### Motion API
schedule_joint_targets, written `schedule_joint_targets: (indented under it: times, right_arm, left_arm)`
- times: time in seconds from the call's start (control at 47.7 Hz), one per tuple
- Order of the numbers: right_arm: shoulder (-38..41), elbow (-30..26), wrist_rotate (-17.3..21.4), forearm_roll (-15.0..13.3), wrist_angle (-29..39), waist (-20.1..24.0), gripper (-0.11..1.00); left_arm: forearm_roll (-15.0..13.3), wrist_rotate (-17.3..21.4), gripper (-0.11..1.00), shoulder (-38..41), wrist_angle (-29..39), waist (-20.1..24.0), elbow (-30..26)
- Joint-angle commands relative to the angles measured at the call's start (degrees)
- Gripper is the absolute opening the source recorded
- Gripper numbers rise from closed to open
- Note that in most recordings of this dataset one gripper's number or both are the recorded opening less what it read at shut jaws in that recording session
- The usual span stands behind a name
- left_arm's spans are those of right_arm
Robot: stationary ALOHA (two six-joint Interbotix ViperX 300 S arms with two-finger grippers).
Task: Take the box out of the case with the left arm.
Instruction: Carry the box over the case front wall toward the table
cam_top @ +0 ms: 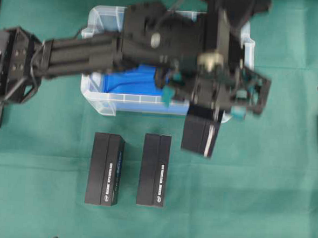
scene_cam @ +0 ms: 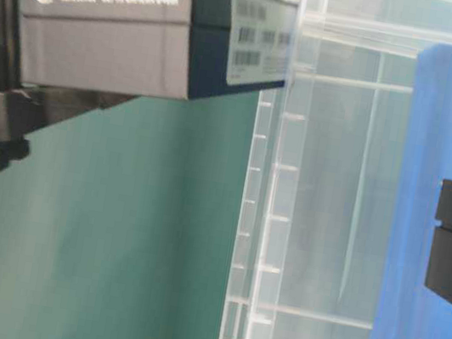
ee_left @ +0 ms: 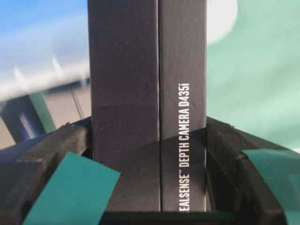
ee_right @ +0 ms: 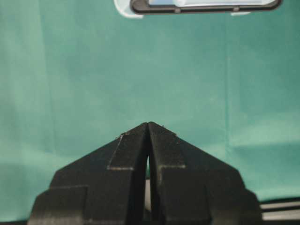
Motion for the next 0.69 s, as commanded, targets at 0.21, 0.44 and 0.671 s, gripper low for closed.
schedule_joint_targets:
  times: [0.21, 0.44, 0.671]
  right_arm:
    - [0.18, -0.97, 0.18, 0.97, -0.09, 0.0, 0.0]
    - [0.18, -0.97, 0.09, 0.97, -0.09, 0.0, 0.0]
    - [0.09, -1.05, 0.09, 1.05, -0.18, 0.0, 0.0]
  left_arm:
    - [0.09, -8.44, 0.61, -1.41, -1.58, -7.73, -1.76]
    - [1.23, -13.54, 0.61, -0.7, -4.22, -11.51, -2.99]
    - [2.29, -14.5, 0.61, -0.7, -4.22, -12.39, -2.46]
